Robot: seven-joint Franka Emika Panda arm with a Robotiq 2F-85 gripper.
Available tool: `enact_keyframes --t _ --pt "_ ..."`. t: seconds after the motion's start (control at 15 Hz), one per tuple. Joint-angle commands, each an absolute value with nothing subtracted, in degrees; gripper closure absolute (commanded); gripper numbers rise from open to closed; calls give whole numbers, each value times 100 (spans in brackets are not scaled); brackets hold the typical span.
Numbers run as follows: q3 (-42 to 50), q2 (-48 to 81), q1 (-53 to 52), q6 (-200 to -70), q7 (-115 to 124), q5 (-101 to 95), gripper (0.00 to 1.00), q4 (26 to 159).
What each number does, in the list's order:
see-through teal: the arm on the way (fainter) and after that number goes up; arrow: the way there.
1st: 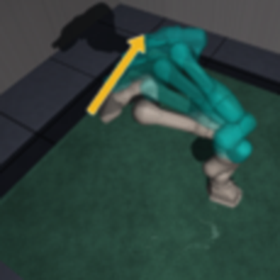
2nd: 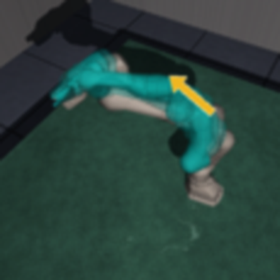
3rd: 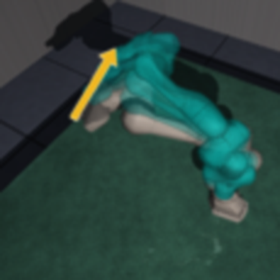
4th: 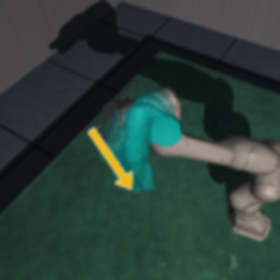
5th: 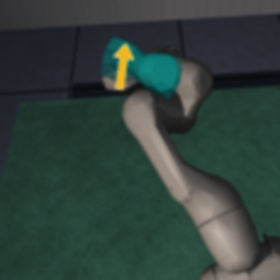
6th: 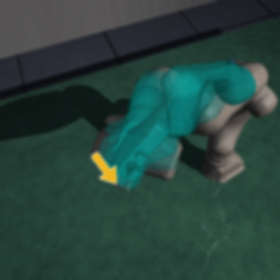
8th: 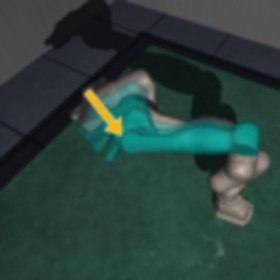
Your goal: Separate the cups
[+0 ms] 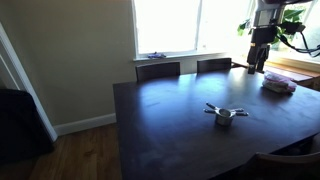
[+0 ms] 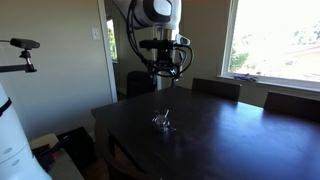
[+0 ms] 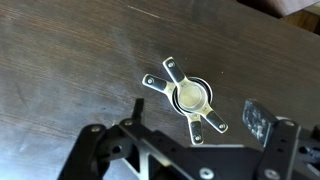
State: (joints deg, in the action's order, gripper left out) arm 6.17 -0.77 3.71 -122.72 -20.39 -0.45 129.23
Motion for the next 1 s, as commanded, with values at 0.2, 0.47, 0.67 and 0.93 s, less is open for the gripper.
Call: enact_keyframes --t 0.2,0.47,0.67,0.93 --pt "566 -1 418 -12258 -2027 -47 0 12885" --pt "530 254 388 -12377 -2037 -35 0 12818" --pt "470 546 381 -12486 -1923 -148 0 12805" --pt "427 698 399 -13043 -2028 -490 0 13116"
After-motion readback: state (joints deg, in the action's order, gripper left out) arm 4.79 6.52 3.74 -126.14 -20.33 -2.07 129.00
